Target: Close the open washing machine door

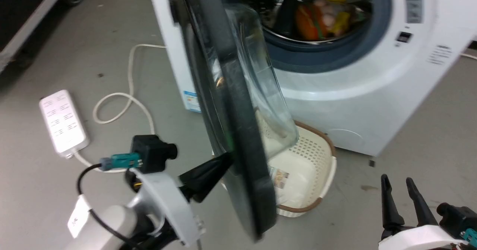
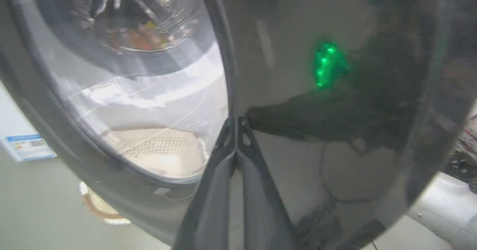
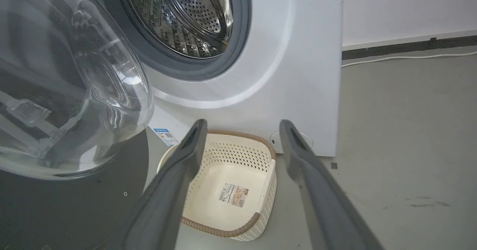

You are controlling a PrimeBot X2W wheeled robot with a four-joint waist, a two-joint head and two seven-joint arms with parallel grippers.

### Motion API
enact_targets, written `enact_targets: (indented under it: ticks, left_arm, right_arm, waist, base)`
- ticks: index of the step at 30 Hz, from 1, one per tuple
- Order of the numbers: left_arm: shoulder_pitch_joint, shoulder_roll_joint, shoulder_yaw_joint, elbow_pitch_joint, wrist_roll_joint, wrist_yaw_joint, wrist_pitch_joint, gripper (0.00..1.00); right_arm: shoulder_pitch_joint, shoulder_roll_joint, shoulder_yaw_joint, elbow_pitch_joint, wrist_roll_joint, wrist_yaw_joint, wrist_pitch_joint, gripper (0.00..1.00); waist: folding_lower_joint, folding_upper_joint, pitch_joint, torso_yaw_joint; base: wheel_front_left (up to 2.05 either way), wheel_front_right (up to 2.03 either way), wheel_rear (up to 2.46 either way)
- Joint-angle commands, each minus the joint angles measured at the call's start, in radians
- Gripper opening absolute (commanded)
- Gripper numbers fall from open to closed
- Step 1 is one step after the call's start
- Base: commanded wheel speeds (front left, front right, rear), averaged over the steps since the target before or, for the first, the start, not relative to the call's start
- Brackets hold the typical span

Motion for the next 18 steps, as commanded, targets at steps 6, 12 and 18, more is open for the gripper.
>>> enact_targets:
  ticks: [6, 12, 18]
  left_arm:
    - [-0.116, -0.113, -0.082, 0.118, 0.021, -0.005, -0.083, 0.0]
    - [-0.213, -0.181, -0.128, 0.266, 0.059, -0.005, -0.15, 0.0]
    - [-0.309, -0.239, -0.132, 0.441, 0.109, 0.001, -0.205, 0.0]
  right_arm:
    - [-0.053, 0.0, 0.011, -0.004, 0.028, 0.001, -0.01, 1.0]
    - [-0.087, 0.0, 0.035, -0.021, 0.052, 0.001, -0.011, 1.0]
    - [-0.113, 0.0, 0.063, -0.041, 0.081, 0.001, -0.012, 1.0]
  waist:
    - [0.0, 0.0, 0.047, -0.146]
    - [0.0, 0.0, 0.091, -0.249]
    - [0.0, 0.0, 0.136, -0.344]
  base:
    - [0.0, 0.0, 0.0]
    - [0.0, 0.0, 0.0]
    - [0.0, 0.0, 0.0]
